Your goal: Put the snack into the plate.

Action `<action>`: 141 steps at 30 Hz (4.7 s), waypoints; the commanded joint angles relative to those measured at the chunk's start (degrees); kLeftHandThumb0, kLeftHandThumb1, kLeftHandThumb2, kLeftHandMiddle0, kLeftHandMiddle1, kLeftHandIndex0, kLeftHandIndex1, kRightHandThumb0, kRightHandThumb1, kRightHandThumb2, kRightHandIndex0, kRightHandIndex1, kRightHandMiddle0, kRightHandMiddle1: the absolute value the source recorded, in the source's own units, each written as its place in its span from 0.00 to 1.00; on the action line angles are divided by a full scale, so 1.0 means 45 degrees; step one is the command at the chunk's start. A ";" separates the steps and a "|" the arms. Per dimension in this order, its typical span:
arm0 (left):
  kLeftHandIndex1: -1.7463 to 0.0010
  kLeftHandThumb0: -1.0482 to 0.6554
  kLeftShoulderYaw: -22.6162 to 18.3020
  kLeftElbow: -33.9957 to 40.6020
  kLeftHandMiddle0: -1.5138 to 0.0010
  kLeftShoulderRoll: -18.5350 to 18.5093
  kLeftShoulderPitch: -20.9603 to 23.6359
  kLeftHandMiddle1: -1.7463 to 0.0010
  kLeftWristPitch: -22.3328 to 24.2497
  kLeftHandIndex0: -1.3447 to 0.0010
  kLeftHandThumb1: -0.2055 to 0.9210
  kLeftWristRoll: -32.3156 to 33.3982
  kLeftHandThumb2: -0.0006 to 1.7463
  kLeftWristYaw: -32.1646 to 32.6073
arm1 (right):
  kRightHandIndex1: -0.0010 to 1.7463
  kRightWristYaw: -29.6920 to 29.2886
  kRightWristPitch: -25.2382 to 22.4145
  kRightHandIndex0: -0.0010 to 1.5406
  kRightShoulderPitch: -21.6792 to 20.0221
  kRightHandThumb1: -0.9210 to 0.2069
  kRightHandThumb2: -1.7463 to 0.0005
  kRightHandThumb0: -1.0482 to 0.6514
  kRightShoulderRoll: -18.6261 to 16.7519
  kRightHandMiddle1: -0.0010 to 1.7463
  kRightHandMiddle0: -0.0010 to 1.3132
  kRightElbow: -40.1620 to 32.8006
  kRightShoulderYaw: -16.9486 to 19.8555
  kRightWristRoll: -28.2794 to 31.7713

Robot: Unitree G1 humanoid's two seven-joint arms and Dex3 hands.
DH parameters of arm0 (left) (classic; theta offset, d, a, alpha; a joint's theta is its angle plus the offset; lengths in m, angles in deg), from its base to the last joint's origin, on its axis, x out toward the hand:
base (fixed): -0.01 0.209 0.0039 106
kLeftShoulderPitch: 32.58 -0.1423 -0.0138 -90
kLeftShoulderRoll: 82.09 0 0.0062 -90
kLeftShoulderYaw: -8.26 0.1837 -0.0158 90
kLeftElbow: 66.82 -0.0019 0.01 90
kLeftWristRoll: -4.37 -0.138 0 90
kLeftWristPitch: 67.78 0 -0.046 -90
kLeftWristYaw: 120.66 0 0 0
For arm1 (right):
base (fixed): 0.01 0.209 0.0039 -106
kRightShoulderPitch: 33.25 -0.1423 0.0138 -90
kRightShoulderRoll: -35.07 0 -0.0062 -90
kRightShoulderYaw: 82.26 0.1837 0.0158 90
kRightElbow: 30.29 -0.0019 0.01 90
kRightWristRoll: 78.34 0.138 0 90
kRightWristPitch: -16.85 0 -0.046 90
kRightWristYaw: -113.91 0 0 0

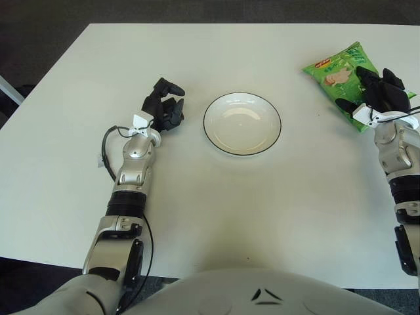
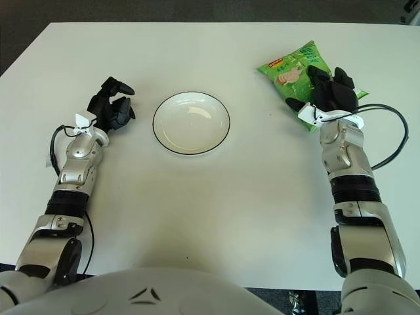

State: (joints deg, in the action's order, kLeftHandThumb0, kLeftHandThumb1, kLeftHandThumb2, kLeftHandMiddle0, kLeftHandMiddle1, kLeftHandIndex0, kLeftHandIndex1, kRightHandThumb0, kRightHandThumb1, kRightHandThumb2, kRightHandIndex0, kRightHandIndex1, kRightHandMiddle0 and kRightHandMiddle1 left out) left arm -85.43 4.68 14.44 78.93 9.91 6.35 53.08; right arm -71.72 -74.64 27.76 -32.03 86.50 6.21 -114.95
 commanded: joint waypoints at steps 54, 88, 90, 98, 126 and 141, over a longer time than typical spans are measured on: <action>0.03 0.40 0.0129 -0.0644 0.46 0.0217 -0.0807 0.02 0.0567 0.74 0.86 -0.0332 0.39 0.0455 | 0.98 -0.7104 0.7740 0.40 -0.1080 0.56 0.23 0.62 -0.0470 1.00 0.33 0.4577 -0.0016 0.1663; 0.02 0.40 0.0291 -0.0603 0.47 0.0240 -0.0836 0.01 0.0604 0.75 0.87 -0.0430 0.39 0.0673 | 1.00 -0.0297 0.4067 0.33 -0.2397 0.42 0.35 0.85 -0.3038 1.00 0.47 -0.3072 0.0261 0.4591; 0.02 0.40 0.0309 -0.0583 0.47 0.0254 -0.0851 0.01 0.0599 0.75 0.87 -0.0432 0.39 0.0695 | 1.00 -0.0236 0.4552 0.33 -0.2727 0.42 0.35 0.86 -0.3030 1.00 0.48 -0.2741 0.0121 0.4453; 0.02 0.40 0.0390 -0.0435 0.48 0.0316 -0.0946 0.01 0.0577 0.75 0.86 -0.0466 0.40 0.0793 | 1.00 -0.0259 0.4843 0.33 -0.3731 0.42 0.35 0.87 -0.3156 1.00 0.48 -0.2214 -0.0222 0.3814; 0.03 0.40 0.0467 -0.0537 0.49 0.0368 -0.0956 0.02 0.0241 0.75 0.86 -0.0508 0.39 0.0794 | 1.00 -0.1721 0.5980 0.33 -0.5278 0.42 0.35 0.87 -0.3341 1.00 0.49 -0.1752 -0.0381 0.2025; 0.04 0.40 0.0420 -0.0558 0.49 0.0291 -0.0972 0.03 0.0146 0.75 0.88 -0.0492 0.37 0.0702 | 1.00 -0.2485 0.7071 0.33 -0.4691 0.42 0.35 0.87 -0.2234 1.00 0.48 -0.0612 -0.0129 0.1535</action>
State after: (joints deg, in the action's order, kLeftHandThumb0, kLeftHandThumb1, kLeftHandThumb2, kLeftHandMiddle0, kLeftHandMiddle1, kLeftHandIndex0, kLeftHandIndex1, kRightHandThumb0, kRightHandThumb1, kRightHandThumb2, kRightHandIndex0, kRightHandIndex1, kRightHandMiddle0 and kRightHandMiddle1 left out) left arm -83.91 4.94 15.09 78.74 9.80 4.53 56.72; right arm -81.52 -44.28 6.54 -43.56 82.42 5.02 -107.12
